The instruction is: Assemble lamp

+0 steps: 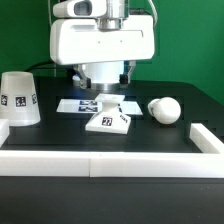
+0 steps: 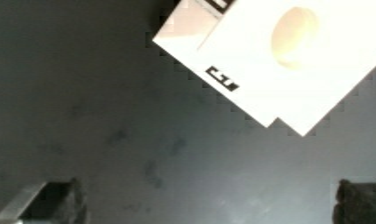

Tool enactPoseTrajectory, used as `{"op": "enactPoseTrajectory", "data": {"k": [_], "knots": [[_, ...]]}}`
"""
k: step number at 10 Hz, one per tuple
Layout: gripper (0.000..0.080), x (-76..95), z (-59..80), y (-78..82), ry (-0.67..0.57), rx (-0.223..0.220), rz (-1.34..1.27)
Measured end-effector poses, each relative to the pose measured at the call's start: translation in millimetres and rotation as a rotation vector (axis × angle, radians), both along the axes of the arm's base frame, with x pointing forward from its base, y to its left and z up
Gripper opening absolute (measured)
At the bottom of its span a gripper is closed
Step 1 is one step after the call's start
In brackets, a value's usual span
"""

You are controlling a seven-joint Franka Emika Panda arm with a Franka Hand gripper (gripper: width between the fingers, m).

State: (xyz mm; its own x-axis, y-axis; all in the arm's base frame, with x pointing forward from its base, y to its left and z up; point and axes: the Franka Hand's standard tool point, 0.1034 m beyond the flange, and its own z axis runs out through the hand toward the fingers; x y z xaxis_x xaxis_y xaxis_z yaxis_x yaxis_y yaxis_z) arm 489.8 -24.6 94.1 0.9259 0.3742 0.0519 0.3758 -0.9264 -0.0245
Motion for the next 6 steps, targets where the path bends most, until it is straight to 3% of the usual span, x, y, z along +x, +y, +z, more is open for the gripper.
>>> {"op": "enactPoseTrajectory", "data": {"k": [3, 6], "knots": [[0.07, 0.1, 1.2, 4.4, 0.012, 0.01, -0.267], [0.07, -13.8, -6.5, 7.1, 0.049, 0.025, -0.621]]}}
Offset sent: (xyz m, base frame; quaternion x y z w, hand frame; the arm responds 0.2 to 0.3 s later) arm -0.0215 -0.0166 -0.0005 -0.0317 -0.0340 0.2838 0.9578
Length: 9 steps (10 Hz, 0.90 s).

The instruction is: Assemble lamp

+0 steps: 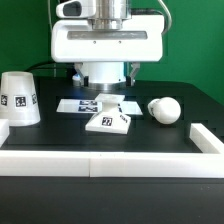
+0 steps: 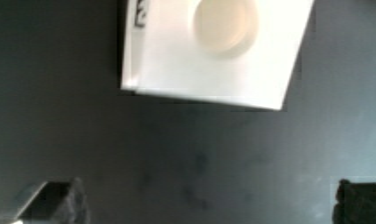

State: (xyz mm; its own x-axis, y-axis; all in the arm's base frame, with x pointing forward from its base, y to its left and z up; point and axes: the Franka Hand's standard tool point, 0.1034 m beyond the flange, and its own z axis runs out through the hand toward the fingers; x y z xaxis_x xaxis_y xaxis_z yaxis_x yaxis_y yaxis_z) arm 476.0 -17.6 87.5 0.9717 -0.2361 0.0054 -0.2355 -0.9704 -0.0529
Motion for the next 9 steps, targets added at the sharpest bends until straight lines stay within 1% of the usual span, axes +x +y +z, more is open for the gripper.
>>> {"op": "enactPoseTrajectory", "data": {"k": [2, 4, 8, 9], "knots": [[0.07, 1.2, 0.5, 1.5, 0.001, 0.009, -0.08], [0.07, -1.0, -1.6, 1.9, -0.007, 0.007, -0.069], [0.07, -19.2, -15.0, 7.4, -0.026, -0.003, -0.051], [0.07, -20.5, -18.7, 7.3, -0.031, -0.005, -0.044]]}}
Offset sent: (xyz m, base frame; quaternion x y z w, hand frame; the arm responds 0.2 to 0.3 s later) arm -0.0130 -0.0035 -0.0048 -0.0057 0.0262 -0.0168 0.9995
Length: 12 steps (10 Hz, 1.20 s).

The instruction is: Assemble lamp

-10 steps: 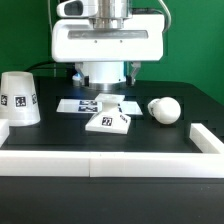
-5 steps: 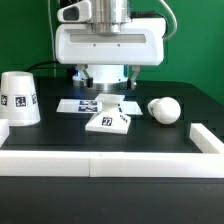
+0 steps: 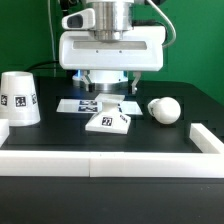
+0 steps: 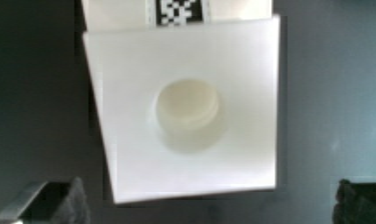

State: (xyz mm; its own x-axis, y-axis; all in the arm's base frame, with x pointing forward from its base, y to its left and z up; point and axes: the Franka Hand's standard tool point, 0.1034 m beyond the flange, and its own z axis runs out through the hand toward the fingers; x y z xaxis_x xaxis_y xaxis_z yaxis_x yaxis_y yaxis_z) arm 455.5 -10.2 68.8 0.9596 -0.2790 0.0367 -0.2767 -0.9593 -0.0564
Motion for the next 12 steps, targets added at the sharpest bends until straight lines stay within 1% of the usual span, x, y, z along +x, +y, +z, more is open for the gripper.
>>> {"op": "enactPoseTrajectory", "data": {"k": [5, 8, 9, 12], "knots": [[0.07, -7.1, -19.2, -0.1, 0.016, -0.003, 0.025], [0.069, -8.4, -21.7, -1.5, 0.019, -0.004, 0.038], [0.0532, -8.1, -21.5, -1.2, 0.019, -0.004, 0.041], [0.0534, -8.1, -21.7, -1.1, 0.019, -0.004, 0.044]]}}
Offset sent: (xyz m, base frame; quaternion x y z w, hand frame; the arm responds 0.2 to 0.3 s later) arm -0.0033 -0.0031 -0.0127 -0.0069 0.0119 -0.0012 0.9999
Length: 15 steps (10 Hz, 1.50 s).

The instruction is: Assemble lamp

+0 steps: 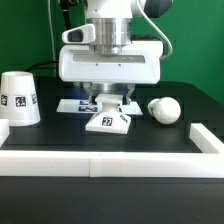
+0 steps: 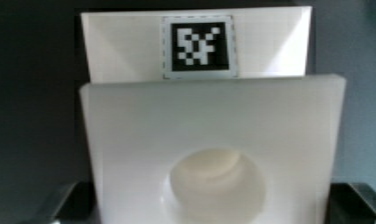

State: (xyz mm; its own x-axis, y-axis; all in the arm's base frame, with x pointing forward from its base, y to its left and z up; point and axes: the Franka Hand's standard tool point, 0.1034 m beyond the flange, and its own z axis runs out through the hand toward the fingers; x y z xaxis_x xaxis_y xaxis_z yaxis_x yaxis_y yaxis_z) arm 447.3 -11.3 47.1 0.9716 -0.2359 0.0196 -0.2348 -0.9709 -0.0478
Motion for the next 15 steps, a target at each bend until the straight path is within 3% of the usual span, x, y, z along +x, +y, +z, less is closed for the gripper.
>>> {"op": "enactPoseTrajectory", "data": {"k": [3, 9, 15], "knots": [[0.0534, 3.6, -0.2, 2.3, -0.005, -0.001, 0.02], [0.0535, 95.6, 0.8, 43.9, -0.108, 0.013, 0.187], [0.0535, 154.6, 1.9, 92.5, -0.219, 0.023, 0.244]]}}
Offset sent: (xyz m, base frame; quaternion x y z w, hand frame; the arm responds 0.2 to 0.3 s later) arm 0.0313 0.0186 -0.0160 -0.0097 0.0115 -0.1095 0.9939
